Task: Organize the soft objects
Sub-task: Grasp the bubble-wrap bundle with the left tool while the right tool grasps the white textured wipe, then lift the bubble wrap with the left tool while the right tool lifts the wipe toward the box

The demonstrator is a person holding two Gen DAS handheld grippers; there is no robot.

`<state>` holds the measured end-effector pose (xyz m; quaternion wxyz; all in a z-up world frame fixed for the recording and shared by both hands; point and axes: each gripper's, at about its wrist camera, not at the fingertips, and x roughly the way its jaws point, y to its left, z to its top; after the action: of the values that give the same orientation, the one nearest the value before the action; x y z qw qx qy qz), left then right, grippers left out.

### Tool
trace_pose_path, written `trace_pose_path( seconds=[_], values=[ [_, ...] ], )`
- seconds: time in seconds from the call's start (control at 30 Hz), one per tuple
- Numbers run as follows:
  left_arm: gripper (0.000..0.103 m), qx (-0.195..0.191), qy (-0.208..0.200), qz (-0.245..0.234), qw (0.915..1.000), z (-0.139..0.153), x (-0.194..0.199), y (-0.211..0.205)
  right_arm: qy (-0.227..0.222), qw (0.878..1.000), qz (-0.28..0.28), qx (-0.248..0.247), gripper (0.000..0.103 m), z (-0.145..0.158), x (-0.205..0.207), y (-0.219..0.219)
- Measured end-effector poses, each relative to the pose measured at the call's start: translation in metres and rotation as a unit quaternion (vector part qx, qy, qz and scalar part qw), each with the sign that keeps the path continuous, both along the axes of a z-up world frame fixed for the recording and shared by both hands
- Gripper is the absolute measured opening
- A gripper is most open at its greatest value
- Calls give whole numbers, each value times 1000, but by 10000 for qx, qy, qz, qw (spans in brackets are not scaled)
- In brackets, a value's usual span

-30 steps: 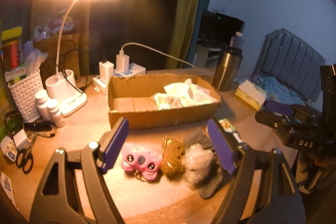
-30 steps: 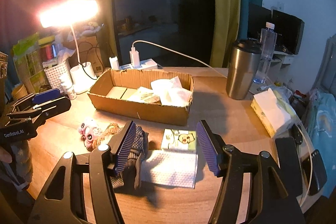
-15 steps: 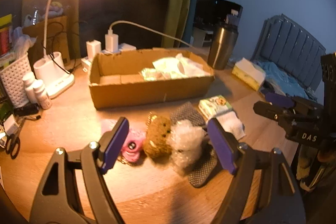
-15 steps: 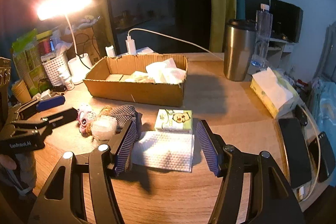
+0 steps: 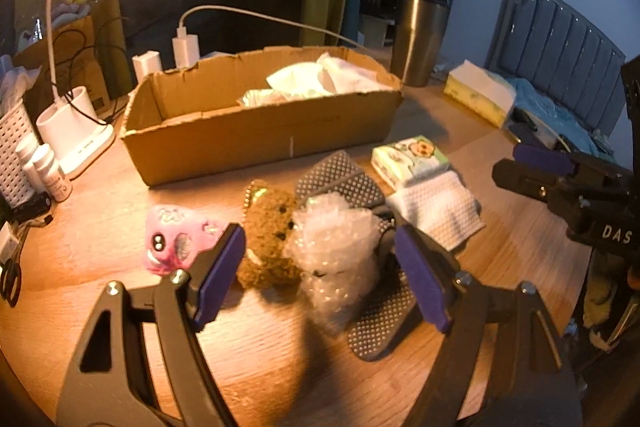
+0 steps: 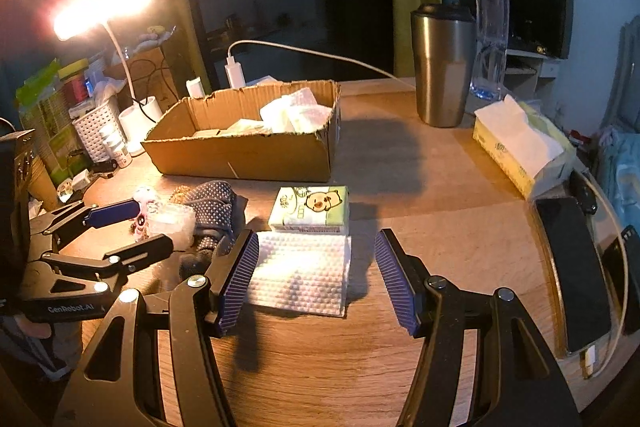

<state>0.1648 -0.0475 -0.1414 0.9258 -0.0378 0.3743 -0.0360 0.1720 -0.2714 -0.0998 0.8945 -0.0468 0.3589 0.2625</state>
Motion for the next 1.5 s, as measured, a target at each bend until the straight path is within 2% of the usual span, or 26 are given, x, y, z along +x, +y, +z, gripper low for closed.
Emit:
trace_pose_path(
  seconds=[0.13,0.2,0.4,0.7,0.93,1.03,1.1,1.2,1.27,1.5],
  values=[
    [76,50,13,8,10000,-5,6,-1,90,9999,42,21,64,-7,3,0],
    [52,-10,112,-41,9999,-9,10,0,120,9999,89,16,64,-9,5,1],
    [43,39,163,-218,9996,-13,11,-6,248,9995,186,-17,64,-18,12,6],
    [42,-88,-93,-247,9996,0,2,1,711,9966,330,-234,64,-46,23,29],
    [42,-195,-255,-204,9993,11,-4,10,721,9956,271,-540,64,-55,22,41],
    [42,-222,-321,-172,9991,14,-7,14,592,9948,306,-771,55,-58,19,45],
    [42,-260,-376,-141,9989,18,-10,18,486,9936,298,-978,35,-59,17,49],
    [42,-274,-478,-94,9984,24,-16,23,470,9937,239,-992,16,-58,17,46],
    [42,-278,-530,-67,9982,27,-19,26,467,9937,226,-993,13,-57,17,45],
    [42,-285,-705,26,9971,38,-34,38,344,9947,149,-962,12,-46,6,39]
  ],
)
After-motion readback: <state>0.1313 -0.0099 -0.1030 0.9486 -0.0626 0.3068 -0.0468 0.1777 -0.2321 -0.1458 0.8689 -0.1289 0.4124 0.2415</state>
